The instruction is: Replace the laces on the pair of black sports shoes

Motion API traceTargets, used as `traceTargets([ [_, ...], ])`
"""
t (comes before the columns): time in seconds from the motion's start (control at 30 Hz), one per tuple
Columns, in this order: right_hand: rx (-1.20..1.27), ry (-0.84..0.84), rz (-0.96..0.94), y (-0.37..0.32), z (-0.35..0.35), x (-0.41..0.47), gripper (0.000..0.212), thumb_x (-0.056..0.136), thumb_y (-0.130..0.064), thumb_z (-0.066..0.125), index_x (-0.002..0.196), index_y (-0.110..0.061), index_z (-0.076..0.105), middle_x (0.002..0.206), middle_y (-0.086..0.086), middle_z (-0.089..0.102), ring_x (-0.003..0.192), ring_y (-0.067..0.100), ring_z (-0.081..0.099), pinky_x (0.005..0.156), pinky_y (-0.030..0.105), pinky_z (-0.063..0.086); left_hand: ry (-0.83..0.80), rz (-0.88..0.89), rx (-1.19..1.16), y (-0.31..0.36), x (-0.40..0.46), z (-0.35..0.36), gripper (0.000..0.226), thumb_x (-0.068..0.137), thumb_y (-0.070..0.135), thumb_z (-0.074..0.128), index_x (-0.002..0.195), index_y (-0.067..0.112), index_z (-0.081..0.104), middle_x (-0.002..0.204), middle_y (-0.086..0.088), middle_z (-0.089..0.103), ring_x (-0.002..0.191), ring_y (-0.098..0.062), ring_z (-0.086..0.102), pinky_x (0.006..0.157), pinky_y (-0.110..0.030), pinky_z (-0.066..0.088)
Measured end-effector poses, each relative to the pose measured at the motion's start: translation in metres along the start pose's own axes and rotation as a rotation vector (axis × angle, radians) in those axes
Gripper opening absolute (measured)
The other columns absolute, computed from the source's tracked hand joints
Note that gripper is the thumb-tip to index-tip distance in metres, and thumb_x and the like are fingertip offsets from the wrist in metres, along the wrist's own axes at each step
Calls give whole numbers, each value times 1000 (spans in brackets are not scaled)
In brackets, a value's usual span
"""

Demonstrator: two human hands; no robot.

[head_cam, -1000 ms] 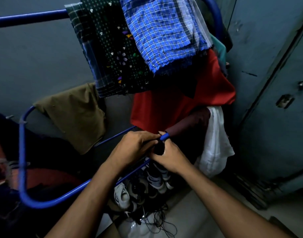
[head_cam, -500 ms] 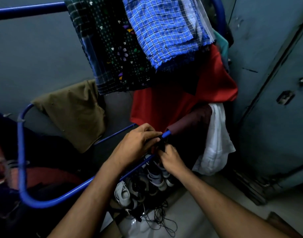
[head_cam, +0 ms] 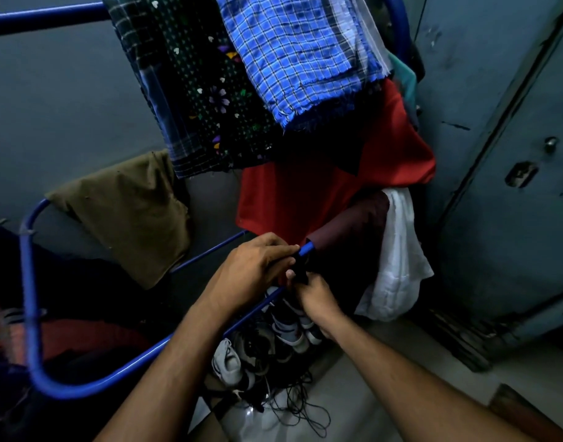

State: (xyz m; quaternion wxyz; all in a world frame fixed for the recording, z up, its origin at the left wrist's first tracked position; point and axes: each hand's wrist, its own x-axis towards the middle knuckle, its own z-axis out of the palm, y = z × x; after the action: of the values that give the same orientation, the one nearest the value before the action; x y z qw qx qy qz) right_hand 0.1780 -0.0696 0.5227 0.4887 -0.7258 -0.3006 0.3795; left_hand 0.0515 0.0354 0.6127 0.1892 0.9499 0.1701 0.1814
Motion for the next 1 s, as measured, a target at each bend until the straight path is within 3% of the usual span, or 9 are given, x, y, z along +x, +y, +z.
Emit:
traceTargets([
  [0.07,-213,25,15,4,-1,0,46,93,-58,59,96,-14,72,89,12,74,84,25,69,73,38,53,-8,3,-5,0,0,0,41,102,48,49,132,28,69,118,14,63,102,-4,64,82,-33,57],
  [0.2,-437,8,-14,-2,-4,2,52,98,-60,48,92,-11,65,87,12,69,83,33,67,58,31,42,4,2,5,1,-2,1,37,101,44,53,131,29,69,118,15,64,101,-5,65,81,-34,57],
  [0.3,-451,-32,-29,-8,-8,2,51,101,-57,42,83,-13,59,75,7,61,76,33,64,48,30,33,13,-8,15,3,-2,1,40,99,46,51,130,28,70,117,13,65,100,-8,66,81,-37,58],
  [0.5,-477,-104,54,-12,-7,0,52,100,-63,37,75,-22,57,69,-1,60,63,20,59,51,29,36,24,7,40,6,-2,0,43,99,49,48,128,26,71,116,13,66,100,-7,67,80,-35,59],
  [0.63,-502,-71,64,-10,-9,2,54,100,-62,40,100,-14,66,88,9,68,76,28,63,54,28,38,39,12,58,8,-1,-3,37,99,43,55,126,25,72,112,11,68,97,-8,68,78,-34,58],
  [0.7,-490,-70,34,-12,-12,0,52,100,-59,43,101,-13,67,89,8,68,76,24,62,54,29,42,53,16,68,10,-1,-5,33,99,37,60,126,23,73,110,10,69,95,-10,68,78,-34,58],
  [0.83,-498,-153,14,-15,-25,-7,39,84,-57,66,99,-21,69,93,1,71,83,19,69,70,35,56,53,36,88,16,-1,-11,30,99,30,66,126,20,74,114,7,71,99,-10,69,82,-35,58],
  [0.93,-489,-271,29,-18,-39,-21,65,67,-69,76,113,-26,66,103,-6,71,95,16,69,80,35,58,96,9,55,19,-4,-20,35,97,32,70,130,19,71,128,5,68,110,-10,67,93,-37,58],
  [1.0,-484,-279,11,-19,-59,-36,69,66,-72,75,114,-23,65,102,-4,72,92,15,70,79,35,60,215,-10,34,33,-5,-22,37,97,33,70,132,20,70,132,4,66,115,-11,65,97,-35,56],
])
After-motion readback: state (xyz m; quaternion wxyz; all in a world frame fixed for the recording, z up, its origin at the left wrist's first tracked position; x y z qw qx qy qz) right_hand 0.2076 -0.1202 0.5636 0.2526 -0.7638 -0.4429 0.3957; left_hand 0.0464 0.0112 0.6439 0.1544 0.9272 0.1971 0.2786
